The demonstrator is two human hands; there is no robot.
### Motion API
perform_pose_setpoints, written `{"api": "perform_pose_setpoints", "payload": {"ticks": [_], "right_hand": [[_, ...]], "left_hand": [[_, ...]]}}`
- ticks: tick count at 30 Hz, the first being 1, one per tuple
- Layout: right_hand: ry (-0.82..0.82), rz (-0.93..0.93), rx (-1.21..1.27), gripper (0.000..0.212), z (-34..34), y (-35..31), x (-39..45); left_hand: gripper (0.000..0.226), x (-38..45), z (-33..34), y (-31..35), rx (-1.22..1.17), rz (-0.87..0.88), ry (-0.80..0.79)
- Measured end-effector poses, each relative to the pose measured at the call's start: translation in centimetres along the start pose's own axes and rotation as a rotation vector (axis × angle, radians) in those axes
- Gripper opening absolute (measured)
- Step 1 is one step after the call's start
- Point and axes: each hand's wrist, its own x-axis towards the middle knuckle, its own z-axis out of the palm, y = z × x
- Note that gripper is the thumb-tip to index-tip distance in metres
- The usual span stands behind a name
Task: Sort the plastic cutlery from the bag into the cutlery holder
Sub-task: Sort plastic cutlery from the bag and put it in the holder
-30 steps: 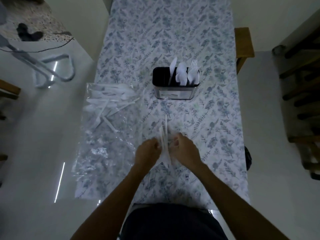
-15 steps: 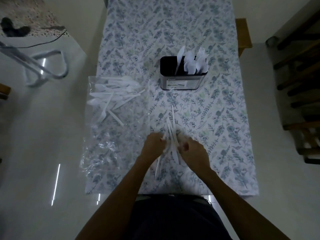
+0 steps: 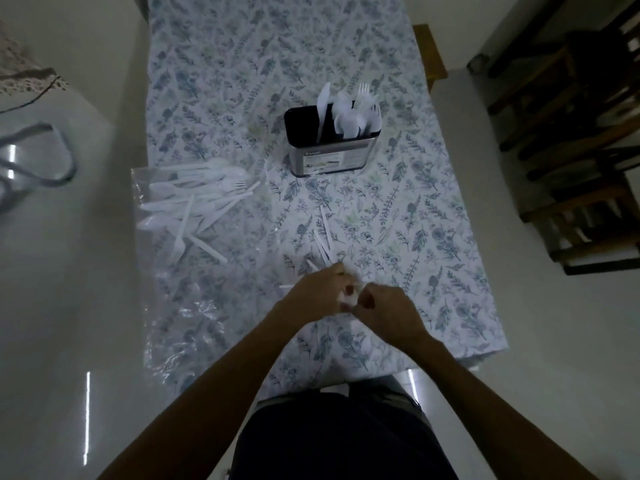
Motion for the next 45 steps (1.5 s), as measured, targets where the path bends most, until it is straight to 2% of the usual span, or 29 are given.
{"api": "perform_pose_setpoints", "payload": {"ticks": [2, 4, 7, 9, 11, 15, 18, 21, 24, 25, 29, 31, 34, 37, 38, 40, 41, 42, 44, 45], "right_hand": [[0.081, 0.028, 0.170, 0.015, -0.9, 0.6, 0.3], [0.187, 0.068, 0.228, 0.008, -1.0, 1.0, 1.4], [0.175, 0.083, 0.128, 0.018, 0.4, 0.8, 3.8], [0.121, 0.085, -0.014, 0.026, 1.9, 0.2, 5.2], [0.145, 0.096, -0.092, 0.029, 3.1, -0.4, 5.9], [0.176, 0.086, -0.125, 0.018, 2.8, -0.8, 5.7], [0.261, -0.081, 0.069, 0.012, 0.9, -0.2, 4.7], [0.304, -0.229, 0.365, 0.005, -1.7, -0.5, 3.2], [0.313, -0.048, 0.668, 0.026, -2.5, -0.8, 3.2], [0.294, 0.006, 0.612, 0.030, -1.8, -0.4, 3.3], [0.027, -0.082, -0.152, 0.031, 3.3, 1.8, 2.4], [0.074, -0.102, -0.193, 0.023, 4.0, 2.1, 1.9], [0.134, -0.168, -0.044, 0.014, 2.1, 1.2, 1.6], [0.174, -0.235, 0.385, 0.009, -1.5, -0.3, 1.3], [0.195, -0.216, 0.536, 0.010, -2.7, -1.0, 1.3], [0.221, -0.089, 0.770, 0.015, -3.6, -1.9, 2.3], [0.233, -0.036, 0.764, 0.020, -3.2, -2.1, 3.0], [0.237, -0.024, 0.619, 0.026, -2.4, -1.9, 3.7], [0.125, -0.058, 0.127, 0.031, 1.0, -0.7, 4.6], [0.042, -0.073, -0.076, 0.032, 2.6, -0.2, 4.5]], "left_hand": [[0.035, 0.2, -0.6, 0.1, 0.009, -0.020, 0.032], [0.032, 0.3, -1.3, -0.2, 0.026, -0.022, 0.059], [0.031, -0.2, -1.8, -0.9, -0.010, -0.100, 0.136], [0.025, -0.7, -1.6, -1.3, -0.071, -0.174, 0.253], [0.025, -1.2, -1.4, -1.8, -0.129, -0.203, 0.326], [0.039, -1.6, -1.5, -2.1, -0.150, -0.146, 0.336], [0.046, -0.8, -2.2, -1.4, -0.122, -0.062, 0.369], [0.033, 0.4, -3.2, -0.6, 0.018, -0.012, 0.396], [0.032, 0.6, -3.8, -1.2, 0.100, -0.059, 0.463], [0.030, 0.4, -3.9, -1.6, 0.103, -0.086, 0.493], [0.032, -1.0, -4.1, -2.1, -0.044, -0.155, 0.475], [0.028, -1.5, -3.8, -1.9, -0.072, -0.114, 0.435], [0.022, -1.3, -2.9, -0.5, -0.054, -0.069, 0.357], [0.023, -0.6, -1.7, 0.8, -0.217, -0.091, 0.272], [0.025, -0.5, -1.5, 1.3, -0.298, -0.130, 0.303], [0.035, -0.5, -1.4, 1.9, -0.443, -0.283, 0.467], [0.043, -0.7, -1.7, 2.0, -0.517, -0.389, 0.552], [0.050, -1.0, -2.0, 1.8, -0.570, -0.496, 0.604], [0.060, -1.7, -2.1, 0.5, -0.564, -0.655, 0.613], [0.063, -2.1, -2.0, -0.2, -0.519, -0.678, 0.611]]}}
